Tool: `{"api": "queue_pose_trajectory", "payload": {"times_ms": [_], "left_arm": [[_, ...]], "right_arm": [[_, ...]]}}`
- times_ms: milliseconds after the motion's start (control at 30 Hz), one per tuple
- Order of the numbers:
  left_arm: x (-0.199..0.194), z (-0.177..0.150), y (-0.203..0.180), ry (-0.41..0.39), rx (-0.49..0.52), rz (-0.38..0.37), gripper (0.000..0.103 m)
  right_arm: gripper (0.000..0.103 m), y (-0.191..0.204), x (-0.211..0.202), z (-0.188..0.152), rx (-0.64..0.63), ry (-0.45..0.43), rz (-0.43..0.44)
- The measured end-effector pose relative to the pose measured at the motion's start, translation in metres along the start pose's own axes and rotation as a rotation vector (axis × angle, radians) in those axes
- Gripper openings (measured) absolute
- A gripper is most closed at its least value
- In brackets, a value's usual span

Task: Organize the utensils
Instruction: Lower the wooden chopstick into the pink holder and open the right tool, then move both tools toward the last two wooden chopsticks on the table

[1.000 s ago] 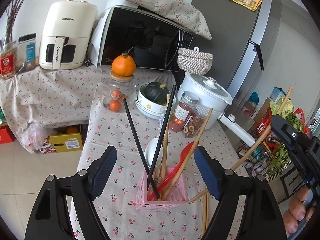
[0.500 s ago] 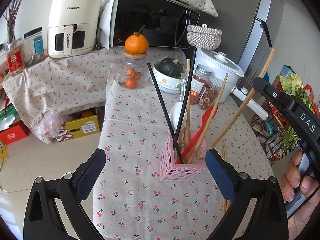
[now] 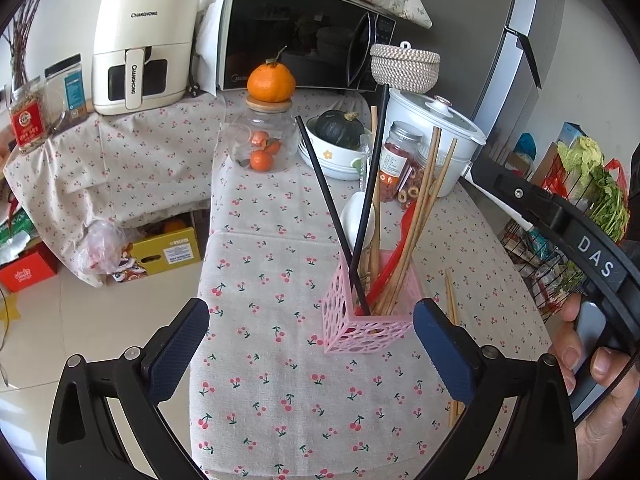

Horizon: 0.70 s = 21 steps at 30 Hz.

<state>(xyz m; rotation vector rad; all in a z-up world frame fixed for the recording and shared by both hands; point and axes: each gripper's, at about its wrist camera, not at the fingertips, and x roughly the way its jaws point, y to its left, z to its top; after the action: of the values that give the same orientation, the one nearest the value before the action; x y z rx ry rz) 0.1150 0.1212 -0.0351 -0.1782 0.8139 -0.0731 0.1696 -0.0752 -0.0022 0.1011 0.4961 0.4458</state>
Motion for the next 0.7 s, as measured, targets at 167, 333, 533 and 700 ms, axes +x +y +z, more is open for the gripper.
{"api": "queue_pose_trajectory", "payload": {"times_ms": [167,333,533,700], "left_arm": [[-0.001,-0.004,-0.009,0.003,0.015,-0.019,0.103],[-0.004,-0.01,-0.024,0.006,0.03,-0.05,0.103],[-0.002,-0.018,-0.045,0.02,0.053,-0.069,0.103],[0.008,-0.028,-0.064,0.068,0.087,-0.094,0.103]], "right_arm": [[0.071,-0.018,-0.02,0.006,0.036,0.0,-0.011],[0.09,-0.046,-0.038,0.003,0.071,0.036,-0.068],[0.098,-0.088,-0.045,-0.013,0.119,0.141,-0.156],[0.099,-0.117,-0.037,-0.041,0.122,0.258,-0.217]]}}
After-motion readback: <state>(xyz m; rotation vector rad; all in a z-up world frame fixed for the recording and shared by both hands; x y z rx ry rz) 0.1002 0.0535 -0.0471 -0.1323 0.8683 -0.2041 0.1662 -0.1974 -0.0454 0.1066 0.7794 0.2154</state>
